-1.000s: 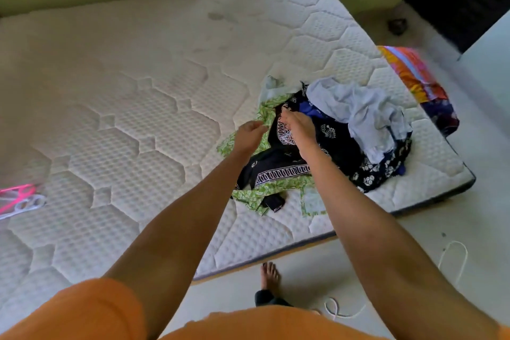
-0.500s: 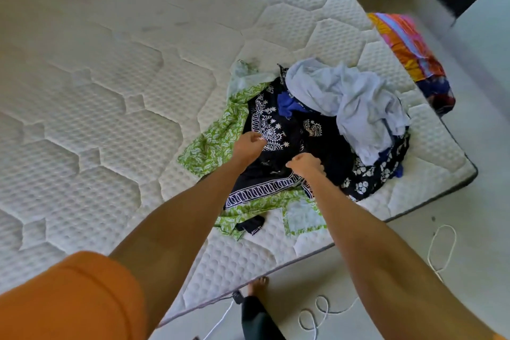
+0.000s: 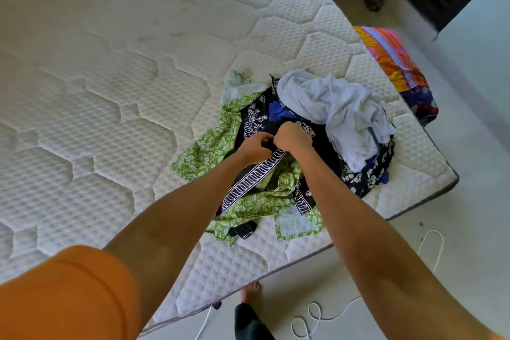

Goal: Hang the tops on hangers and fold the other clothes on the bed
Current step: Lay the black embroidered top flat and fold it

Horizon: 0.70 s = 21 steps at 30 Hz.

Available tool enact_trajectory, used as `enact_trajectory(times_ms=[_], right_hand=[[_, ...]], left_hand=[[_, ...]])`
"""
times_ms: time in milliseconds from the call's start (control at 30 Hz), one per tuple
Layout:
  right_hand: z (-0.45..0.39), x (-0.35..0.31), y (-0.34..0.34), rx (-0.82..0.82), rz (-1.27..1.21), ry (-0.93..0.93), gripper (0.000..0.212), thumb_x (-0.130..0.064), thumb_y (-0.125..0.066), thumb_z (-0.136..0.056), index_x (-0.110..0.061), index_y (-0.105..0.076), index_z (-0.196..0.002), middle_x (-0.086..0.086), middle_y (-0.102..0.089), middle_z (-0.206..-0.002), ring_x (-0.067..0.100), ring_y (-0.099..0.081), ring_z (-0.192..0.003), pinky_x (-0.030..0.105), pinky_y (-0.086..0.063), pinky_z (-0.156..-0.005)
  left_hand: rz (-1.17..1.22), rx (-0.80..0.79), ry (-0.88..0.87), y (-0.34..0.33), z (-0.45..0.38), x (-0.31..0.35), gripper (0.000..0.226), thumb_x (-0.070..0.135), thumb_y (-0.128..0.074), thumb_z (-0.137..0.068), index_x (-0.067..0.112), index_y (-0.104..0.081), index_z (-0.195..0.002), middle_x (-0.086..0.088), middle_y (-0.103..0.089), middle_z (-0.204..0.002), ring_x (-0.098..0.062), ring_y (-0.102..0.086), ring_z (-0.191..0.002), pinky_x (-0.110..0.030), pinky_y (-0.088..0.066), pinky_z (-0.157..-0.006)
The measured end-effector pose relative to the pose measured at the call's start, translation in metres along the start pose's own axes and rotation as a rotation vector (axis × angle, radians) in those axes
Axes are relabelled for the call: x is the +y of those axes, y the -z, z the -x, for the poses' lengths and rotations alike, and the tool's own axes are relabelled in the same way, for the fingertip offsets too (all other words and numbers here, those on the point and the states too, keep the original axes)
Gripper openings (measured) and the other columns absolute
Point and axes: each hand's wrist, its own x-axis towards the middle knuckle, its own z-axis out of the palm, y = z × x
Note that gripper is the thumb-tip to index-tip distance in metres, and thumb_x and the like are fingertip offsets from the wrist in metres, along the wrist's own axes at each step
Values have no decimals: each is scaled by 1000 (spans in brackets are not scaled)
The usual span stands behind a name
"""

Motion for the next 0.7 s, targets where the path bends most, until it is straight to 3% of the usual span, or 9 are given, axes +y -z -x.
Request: enact_trajectory(times_ms=[133, 267, 333, 367, 433, 467, 567, 633, 700], right_hand=[[11, -16, 33, 115, 18, 150, 28, -12, -39, -94, 1, -52, -115, 20, -57, -120, 34, -55, -112, 39, -46, -85], [33, -24, 65, 251, 17, 178, 25, -9, -40, -93, -4, -57, -110, 17, -63, -111, 33, -60, -102, 35, -48, -76], [49, -28, 84, 314, 68, 189, 24, -9, -42, -91, -3, -58, -108, 16, -63, -110, 32, -60, -102, 33, -46, -73], [55, -34, 92, 320, 43, 211, 25, -9, -42, -91, -2, -59, -107, 16, -62, -110, 32, -59, -103, 32, -44, -73], [73, -49, 118, 276, -153, 333, 24, -6, -41, -89, -2, -63, -98, 16, -62, -106, 29, -57, -102, 29, -41, -76], [82, -58, 129, 216, -307, 403, 24, -3, -40, -87, -5, -65, -89, 12, -62, -101, 25, -57, -97, 27, -41, -76], [111, -83, 163, 179, -707, 546, 34, 4, -42, -84, -19, -58, -63, -3, -58, -78, 9, -53, -77, 22, -40, -71], [128, -93, 182, 211, -837, 601, 34, 4, -44, -84, -22, -57, -66, -7, -58, -75, 7, -53, -72, 24, -42, -72], [141, -97, 197, 217, -907, 625, 23, -2, -49, -86, -23, -56, -82, -5, -59, -76, 10, -55, -67, 23, -43, -64]], left_hand=[[-73, 32, -69, 26, 15, 25, 35, 6, -59, -81, 8, -62, -116, -14, -67, -109, -29, -63, -96, -32, -49, -79], [-88, 62, -99, 51, 36, 53, 22, 5, -59, -84, -1, -69, -102, -15, -67, -81, -22, -59, -73, -23, -45, -64], [-63, 61, -119, 55, 48, 65, 27, 6, -62, -82, 1, -64, -108, -8, -62, -81, -20, -57, -78, -25, -44, -68], [-33, 56, -147, 54, 51, 67, 38, 8, -67, -79, 3, -59, -115, -7, -62, -92, -20, -58, -88, -27, -46, -77], [51, 95, -272, 58, 66, 80, 71, 10, -78, -70, 6, -44, -132, -8, -57, -119, -17, -54, -109, -28, -44, -92], [69, 143, -319, 59, 70, 86, 74, 11, -80, -70, 4, -41, -133, -11, -56, -124, -17, -53, -113, -24, -42, -91], [64, 382, -261, 87, 100, 124, 34, 11, -57, -90, -4, -52, -120, -22, -59, -118, -33, -57, -110, -31, -42, -81], [40, 499, -224, 114, 122, 145, 26, 5, -43, -93, -8, -55, -111, -27, -60, -114, -39, -57, -106, -39, -43, -80], [-1, 552, -293, 141, 145, 159, 25, 5, -44, -91, -7, -57, -109, -27, -62, -111, -39, -59, -103, -41, -45, -80]])
